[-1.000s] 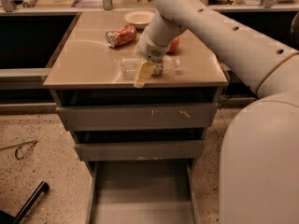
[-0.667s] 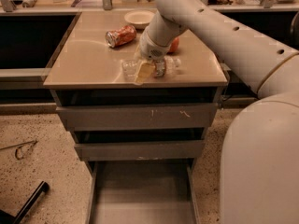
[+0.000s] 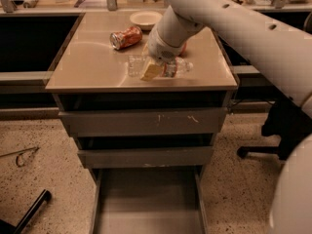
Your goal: Place water bottle into bottom drawer
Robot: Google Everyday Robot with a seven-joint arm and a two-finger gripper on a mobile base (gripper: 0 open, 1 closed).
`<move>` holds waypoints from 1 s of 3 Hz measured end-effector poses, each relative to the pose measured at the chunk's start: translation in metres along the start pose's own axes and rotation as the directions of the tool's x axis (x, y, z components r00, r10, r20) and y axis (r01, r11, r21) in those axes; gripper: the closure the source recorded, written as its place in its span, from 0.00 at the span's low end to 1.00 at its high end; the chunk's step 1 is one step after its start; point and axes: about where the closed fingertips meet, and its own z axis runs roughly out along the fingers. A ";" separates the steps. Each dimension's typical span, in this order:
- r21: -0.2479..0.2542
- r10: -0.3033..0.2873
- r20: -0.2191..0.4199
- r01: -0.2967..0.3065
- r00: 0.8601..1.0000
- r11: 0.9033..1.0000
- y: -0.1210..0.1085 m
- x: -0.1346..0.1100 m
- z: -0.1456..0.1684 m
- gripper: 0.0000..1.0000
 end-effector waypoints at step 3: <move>-0.070 0.091 0.093 -0.085 0.991 0.994 0.084 0.016 0.029 1.00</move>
Offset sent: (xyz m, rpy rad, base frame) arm -0.0396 0.0059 -0.0208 0.0884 0.0340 0.0018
